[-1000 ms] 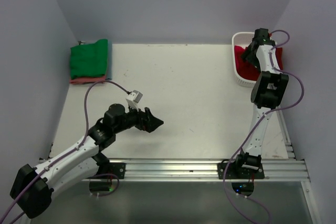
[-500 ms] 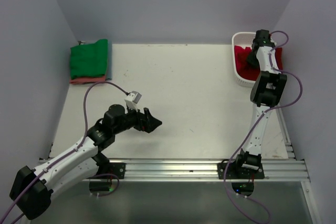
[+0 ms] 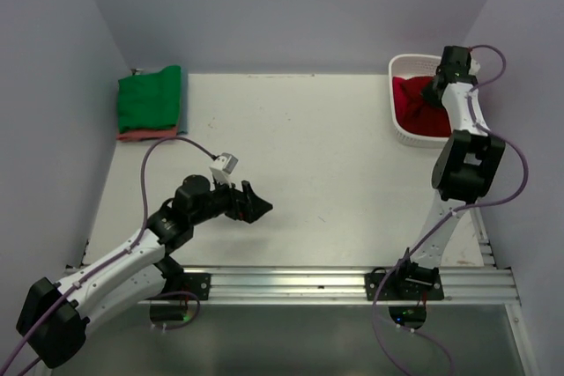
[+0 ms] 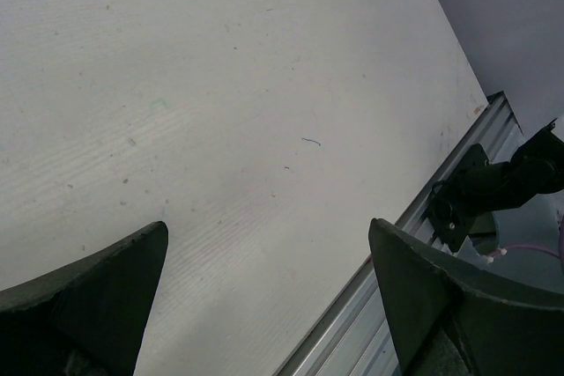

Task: Fold and stack the t-shirts
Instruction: Grab the tshirt from the pile, then move the tshirt to the center of the board

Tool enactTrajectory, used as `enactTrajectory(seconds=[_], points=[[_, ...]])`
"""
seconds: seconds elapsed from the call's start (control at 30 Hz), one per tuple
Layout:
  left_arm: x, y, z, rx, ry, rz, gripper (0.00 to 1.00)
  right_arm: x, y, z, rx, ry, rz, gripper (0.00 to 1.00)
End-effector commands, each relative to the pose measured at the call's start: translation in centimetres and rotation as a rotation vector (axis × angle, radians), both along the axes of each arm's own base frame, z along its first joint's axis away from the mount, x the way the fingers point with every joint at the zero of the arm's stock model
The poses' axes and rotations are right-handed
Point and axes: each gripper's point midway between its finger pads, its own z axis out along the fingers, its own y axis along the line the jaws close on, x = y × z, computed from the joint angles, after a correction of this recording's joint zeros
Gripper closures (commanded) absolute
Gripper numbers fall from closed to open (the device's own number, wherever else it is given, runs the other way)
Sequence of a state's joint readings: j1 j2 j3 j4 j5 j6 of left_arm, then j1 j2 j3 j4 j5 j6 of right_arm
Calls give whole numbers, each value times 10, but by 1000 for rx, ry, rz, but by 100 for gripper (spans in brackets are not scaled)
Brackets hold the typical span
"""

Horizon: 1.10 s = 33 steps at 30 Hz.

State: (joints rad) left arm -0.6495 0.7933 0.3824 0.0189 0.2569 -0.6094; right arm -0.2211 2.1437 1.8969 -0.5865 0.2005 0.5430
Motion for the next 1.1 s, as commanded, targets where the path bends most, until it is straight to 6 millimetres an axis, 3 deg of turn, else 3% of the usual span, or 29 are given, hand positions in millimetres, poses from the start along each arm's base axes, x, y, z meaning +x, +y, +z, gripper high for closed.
enactTrajectory(seconds=[0.0, 0.03, 0.07, 0.1, 0.13, 0.17, 0.2, 0.23, 0.27, 0.3, 0.33, 0.37, 0.43, 0.47, 0.53, 0.57, 0.73, 0.87, 0.93, 0.97, 1.0, 1.07], points=[[0, -4, 12, -42, -35, -10, 0, -1, 19, 133, -4, -340, 35, 100], [1, -4, 14, -46, -40, -8, 0, -5, 25, 143, 2, -362, 48, 100], [1, -5, 14, -47, -41, -10, 0, -13, 33, 139, 14, -355, 66, 100], [2, -4, 13, -45, -39, -5, 0, -22, 43, 172, 21, -438, 96, 100], [2, -4, 14, -48, -39, -1, 0, -28, 52, 179, 34, -466, 119, 100], [3, -4, 16, -51, -39, 6, 0, -38, 66, 172, 58, -465, 154, 100], [6, -2, 17, -49, -43, 26, 0, -51, 77, 203, 53, -554, 188, 100], [7, -1, 19, -51, -47, 36, 0, -59, 86, 211, 53, -579, 213, 100], [8, 0, 21, -51, -49, 45, 0, -68, 107, 200, 72, -563, 278, 100], [10, 3, 23, -48, -54, 66, 0, -74, 119, 204, 80, -575, 322, 100], [11, 4, 25, -50, -56, 77, 0, -89, 143, 221, 109, -619, 422, 100], [11, 6, 29, -55, -67, 84, 0, -98, 167, 209, 127, -599, 507, 100], [12, 9, 34, -59, -77, 104, 0, -115, 197, 211, 170, -616, 630, 100], [10, 13, 34, -52, -71, 115, 0, -136, 234, 209, 241, -612, 785, 100], [11, 19, 38, -58, -78, 149, 0, -153, 262, 205, 297, -607, 886, 100], [11, 23, 37, -48, -67, 168, 0, -172, 290, 201, 356, -595, 990, 100], [11, 48, 46, -40, -74, 296, 0, -231, 371, 195, 487, -545, 1306, 100], [10, 72, 62, -59, -97, 412, 0, -270, 413, 209, 658, -562, 1522, 100], [8, 86, 69, -71, -112, 469, 0, -284, 423, 224, 719, -618, 1624, 100], [7, 89, 76, -82, -121, 481, 0, -288, 425, 222, 758, -604, 1621, 100], [7, 93, 78, -85, -128, 501, 0, -288, 426, 225, 752, -637, 1623, 100], [3, 100, 82, -89, -137, 517, 0, -270, 422, 211, 665, -623, 1540, 100]])
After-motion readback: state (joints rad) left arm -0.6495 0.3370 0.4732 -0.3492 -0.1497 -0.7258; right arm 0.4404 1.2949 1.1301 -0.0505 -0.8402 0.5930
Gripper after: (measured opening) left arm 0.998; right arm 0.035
